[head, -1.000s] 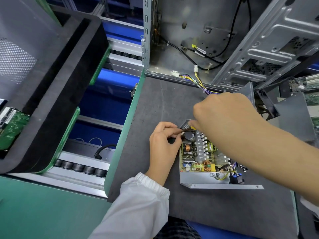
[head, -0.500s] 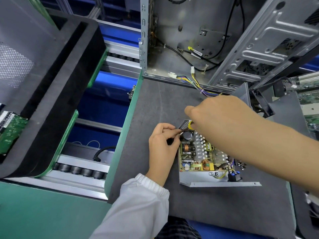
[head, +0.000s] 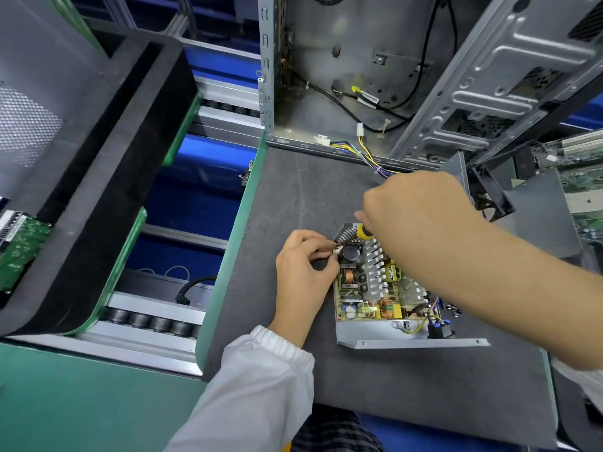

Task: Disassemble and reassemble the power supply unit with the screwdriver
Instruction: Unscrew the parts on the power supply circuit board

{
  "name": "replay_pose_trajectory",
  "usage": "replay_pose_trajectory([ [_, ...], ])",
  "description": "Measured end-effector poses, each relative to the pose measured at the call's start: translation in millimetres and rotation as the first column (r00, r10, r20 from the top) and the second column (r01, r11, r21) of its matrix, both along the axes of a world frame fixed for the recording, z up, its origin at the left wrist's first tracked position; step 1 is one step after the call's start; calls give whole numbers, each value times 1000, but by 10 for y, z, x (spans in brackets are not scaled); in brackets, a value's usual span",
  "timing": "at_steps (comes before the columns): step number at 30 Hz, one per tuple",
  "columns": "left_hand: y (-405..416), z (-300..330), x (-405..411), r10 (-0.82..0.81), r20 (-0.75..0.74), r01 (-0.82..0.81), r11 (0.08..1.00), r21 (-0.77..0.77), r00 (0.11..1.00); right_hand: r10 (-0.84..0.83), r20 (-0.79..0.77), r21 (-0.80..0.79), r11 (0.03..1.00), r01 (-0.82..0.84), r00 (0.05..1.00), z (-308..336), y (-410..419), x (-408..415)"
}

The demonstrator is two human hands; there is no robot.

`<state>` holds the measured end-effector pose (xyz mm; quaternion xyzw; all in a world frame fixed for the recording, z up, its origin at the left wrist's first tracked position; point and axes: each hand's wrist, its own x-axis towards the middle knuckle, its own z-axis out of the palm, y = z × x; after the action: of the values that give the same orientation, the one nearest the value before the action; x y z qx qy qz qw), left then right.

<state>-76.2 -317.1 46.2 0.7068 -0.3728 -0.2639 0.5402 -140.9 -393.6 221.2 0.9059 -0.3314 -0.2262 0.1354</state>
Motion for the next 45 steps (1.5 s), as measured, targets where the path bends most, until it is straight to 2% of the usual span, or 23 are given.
replay_pose_trajectory([
  [9,-1,14,6,-17,-29,17,1000,-1,999,117,-109,56,992,-111,987,93,29,-19],
  [16,153,47,-33,73,-90,-79,995,-68,993,138,-142,-21,990,-142,980,86,57,24],
  [19,213,82,-68,66,-41,-69,995,-71,997,131,-136,-35,990,-137,982,36,37,15],
  [21,258,105,-120,28,-7,-29,997,-66,1000,127,-123,-44,990,-133,984,8,34,4],
  [24,299,133,-239,-82,-65,80,996,-36,994,112,-133,-73,990,-123,985,-14,7,-22],
  [26,302,123,-289,-120,-52,118,993,-25,991,109,-161,-79,989,-123,981,-21,-11,-48],
  [29,330,60,-287,-133,5,133,989,-68,991,126,-198,-51,989,-139,972,-11,-23,-103],
  [33,372,-23,-271,-228,54,233,965,-120,972,152,-233,-40,985,-165,961,0,-93,-130],
  [39,375,-76,-284,-219,46,223,963,-150,975,171,-241,-72,978,-194,955,28,-105,-60],
  [45,358,-86,-298,-211,11,210,964,-161,977,200,-157,-41,977,-209,967,4,-111,-61],
])
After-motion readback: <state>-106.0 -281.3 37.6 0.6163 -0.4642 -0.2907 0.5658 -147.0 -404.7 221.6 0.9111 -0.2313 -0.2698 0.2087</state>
